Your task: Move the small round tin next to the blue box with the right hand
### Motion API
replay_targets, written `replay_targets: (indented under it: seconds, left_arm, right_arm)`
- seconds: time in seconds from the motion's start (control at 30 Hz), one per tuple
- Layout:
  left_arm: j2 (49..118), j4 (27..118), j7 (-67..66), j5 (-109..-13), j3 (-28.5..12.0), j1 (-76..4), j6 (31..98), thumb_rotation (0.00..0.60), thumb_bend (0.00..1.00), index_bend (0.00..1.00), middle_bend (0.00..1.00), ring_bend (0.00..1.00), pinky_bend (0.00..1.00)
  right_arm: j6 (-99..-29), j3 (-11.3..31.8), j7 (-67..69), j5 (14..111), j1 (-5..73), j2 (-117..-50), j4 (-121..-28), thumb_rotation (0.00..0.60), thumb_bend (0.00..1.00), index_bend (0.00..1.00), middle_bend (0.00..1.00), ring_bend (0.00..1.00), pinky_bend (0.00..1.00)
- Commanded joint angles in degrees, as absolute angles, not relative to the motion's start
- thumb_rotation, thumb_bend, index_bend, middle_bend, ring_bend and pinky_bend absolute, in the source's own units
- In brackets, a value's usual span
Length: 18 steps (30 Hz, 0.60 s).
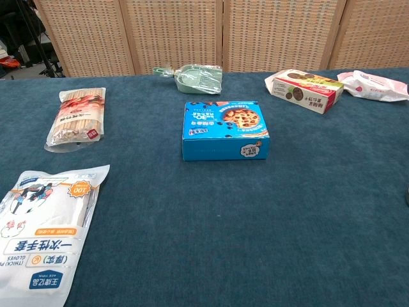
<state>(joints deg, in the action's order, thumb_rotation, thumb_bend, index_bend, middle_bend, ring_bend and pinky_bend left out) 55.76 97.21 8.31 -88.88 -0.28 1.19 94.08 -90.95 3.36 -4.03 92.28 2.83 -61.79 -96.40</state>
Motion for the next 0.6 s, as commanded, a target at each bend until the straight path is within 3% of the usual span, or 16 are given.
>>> replay_targets:
  seconds: [0.03, 0.3, 0.6]
  left_arm:
    - [55.5, 97.0, 9.2, -89.0, -0.2, 1.5, 94.3, 0.6, 0.0, 0.0, 0.0, 0.0, 0.0]
    - [55.3, 97.1, 9.6, -89.2, -0.3, 1.5, 93.9, 0.6, 0.0, 0.0, 0.0, 0.0, 0.0]
    - [55.4, 97.2, 9.1, -87.7, -1.1, 0.6, 91.7, 0.6, 0.0, 0.0, 0.0, 0.0, 0.0]
  right_arm:
    - [-90.8, 3.3, -3.7, 92.5, 2.9, -61.8, -96.3, 0.6, 0.0, 0.0, 0.0, 0.0, 0.0]
    - [-89.7, 2.8, -1.1, 93.3, 3.5, -61.7, -95.9, 0.6, 0.0, 0.0, 0.0, 0.0, 0.0]
    - [-77.8, 1.8, 4.2, 95.9, 11.1, -59.4, -94.6, 0.6, 0.0, 0.0, 0.0, 0.0, 0.0]
